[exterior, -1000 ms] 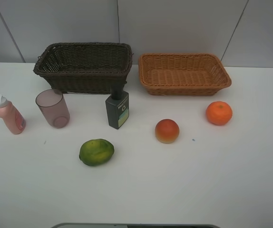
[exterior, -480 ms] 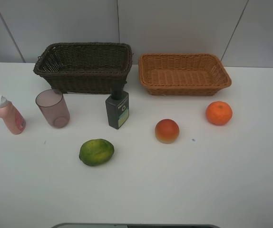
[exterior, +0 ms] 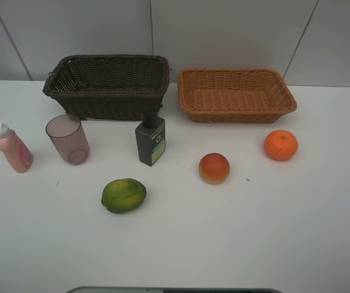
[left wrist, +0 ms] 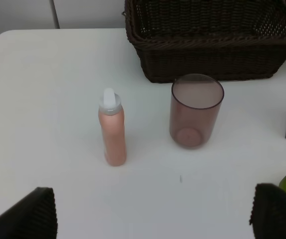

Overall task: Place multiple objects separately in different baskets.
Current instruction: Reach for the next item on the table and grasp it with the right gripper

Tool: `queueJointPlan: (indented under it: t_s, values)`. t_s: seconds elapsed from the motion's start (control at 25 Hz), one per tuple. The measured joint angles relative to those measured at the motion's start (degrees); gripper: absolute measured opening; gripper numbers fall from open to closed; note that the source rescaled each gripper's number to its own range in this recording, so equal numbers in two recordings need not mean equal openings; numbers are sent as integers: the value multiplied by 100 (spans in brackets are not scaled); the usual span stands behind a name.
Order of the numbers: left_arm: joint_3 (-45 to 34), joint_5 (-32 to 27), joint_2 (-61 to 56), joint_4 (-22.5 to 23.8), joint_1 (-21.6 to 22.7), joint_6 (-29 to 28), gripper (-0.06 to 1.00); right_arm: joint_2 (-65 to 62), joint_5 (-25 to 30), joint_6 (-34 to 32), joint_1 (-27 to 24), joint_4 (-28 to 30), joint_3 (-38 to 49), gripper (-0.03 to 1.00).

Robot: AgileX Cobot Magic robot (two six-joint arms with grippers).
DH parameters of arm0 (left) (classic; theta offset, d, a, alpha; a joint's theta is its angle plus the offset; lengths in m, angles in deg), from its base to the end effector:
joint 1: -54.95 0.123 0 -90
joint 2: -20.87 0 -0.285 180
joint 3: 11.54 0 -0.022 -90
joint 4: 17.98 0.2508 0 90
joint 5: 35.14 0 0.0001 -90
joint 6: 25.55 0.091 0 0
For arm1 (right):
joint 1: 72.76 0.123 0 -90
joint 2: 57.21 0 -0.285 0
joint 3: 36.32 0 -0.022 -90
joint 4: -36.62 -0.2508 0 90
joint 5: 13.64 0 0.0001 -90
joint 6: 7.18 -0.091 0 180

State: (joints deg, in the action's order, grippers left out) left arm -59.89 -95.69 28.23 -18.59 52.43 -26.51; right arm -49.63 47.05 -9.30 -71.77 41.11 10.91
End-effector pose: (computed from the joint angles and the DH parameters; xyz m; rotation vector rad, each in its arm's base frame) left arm -0.0063 -0.0006 0.2786 0.0282 2.0293 -0.0510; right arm -0.0082 -0.0064 0.2840 0.0246 2.0138 -0.0587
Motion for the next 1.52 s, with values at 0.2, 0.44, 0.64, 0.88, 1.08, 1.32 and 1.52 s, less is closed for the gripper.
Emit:
queueJointPlan:
  t_s: [0.2,0.44,0.64,0.88,1.08,1.32,1.52]
  values:
    - [0,0,0,0,0,0,99,0,0,0,0,0,0,82]
    - [0,0,0,0,0,0,99,0,0,0,0,0,0,82]
    - [0,0,0,0,0,0,99,649,0,0,0,42,-150,82]
    - [0,0,0,0,0,0,99,2735,-5,0,0,78,-1016,82]
    - [0,0,0,0,0,0,99,4428,-454,0,0,83,-1724,82]
    - [0,0,0,0,0,0,99,6111,-637,0,0,19,-1994,82]
    - [0,0,0,0,0,0,99,7128,-825,0,0,-248,-2016,82]
